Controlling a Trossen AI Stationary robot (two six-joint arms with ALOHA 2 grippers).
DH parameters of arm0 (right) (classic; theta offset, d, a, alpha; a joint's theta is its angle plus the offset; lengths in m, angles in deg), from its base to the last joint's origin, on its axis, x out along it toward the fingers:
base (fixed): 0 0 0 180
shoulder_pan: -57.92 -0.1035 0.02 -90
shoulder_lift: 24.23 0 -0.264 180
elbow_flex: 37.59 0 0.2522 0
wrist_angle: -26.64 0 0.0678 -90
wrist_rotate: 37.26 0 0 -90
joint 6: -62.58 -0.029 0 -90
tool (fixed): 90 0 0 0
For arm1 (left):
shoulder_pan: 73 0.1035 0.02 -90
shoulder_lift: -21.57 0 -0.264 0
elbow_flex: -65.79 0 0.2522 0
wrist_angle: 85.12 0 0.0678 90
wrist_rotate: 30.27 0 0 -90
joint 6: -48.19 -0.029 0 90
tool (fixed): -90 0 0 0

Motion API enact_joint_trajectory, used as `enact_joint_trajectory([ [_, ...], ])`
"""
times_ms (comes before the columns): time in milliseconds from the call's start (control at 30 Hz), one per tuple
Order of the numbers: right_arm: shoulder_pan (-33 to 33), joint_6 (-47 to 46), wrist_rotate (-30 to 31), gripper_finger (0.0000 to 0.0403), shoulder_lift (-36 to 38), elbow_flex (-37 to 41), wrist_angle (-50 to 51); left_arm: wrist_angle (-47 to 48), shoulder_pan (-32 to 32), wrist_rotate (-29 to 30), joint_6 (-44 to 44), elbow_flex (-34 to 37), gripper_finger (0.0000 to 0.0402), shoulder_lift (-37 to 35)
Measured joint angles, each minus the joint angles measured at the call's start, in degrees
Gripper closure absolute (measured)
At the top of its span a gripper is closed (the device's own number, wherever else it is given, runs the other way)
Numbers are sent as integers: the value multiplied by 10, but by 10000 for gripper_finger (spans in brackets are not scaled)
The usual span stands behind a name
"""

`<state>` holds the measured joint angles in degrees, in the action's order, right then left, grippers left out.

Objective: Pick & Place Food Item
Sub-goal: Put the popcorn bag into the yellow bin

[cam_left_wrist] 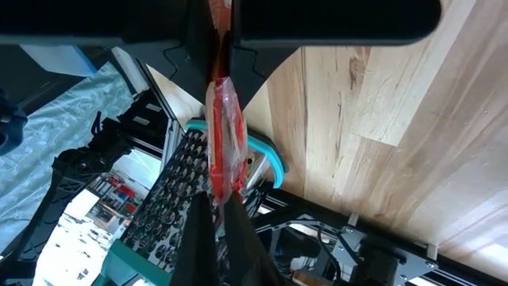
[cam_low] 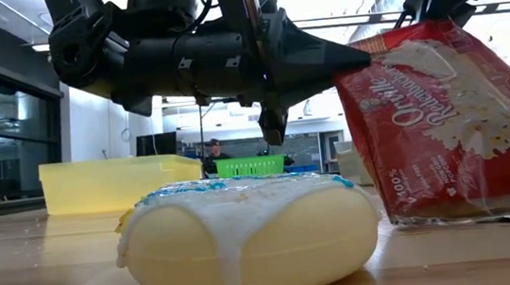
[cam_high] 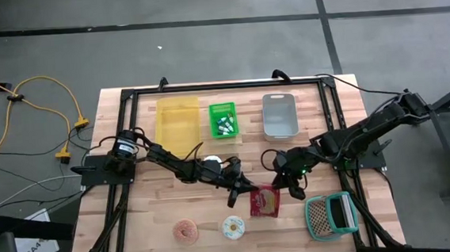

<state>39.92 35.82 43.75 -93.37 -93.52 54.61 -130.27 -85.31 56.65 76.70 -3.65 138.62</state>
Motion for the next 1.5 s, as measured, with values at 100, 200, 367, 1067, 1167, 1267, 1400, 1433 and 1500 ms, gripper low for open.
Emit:
enact_joint_trajectory([
  [100, 0, 0, 9, 310, 0, 0, -4, 0, 0, -3, 0, 0, 397, 0],
  [200, 0, 1, 35, 288, 0, 0, -14, 0, 0, -3, 0, 0, 397, 0],
  [367, 3, 2, 66, 266, 0, 0, -45, -3, 0, -5, 0, 0, 397, 0],
  [1067, 10, 2, -60, 255, 85, 0, -271, 65, 45, -13, -9, 0, 401, -86],
  [1167, -2, 1, -58, 255, 87, 0, -265, 128, 61, -13, -15, 0, 401, -125],
  [1267, -17, 1, -55, 255, 87, 0, -261, 236, 80, -13, -16, 0, 402, -184],
  [1400, -36, 12, -19, 255, 87, 0, -225, 376, 101, -12, -25, 0, 401, -276],
  [1433, -40, 15, -8, 255, 87, 0, -217, 399, 106, -12, -30, 0, 401, -297],
  [1500, -46, 17, 7, 255, 87, 0, -210, 452, 118, -12, -34, 0, 401, -342],
])
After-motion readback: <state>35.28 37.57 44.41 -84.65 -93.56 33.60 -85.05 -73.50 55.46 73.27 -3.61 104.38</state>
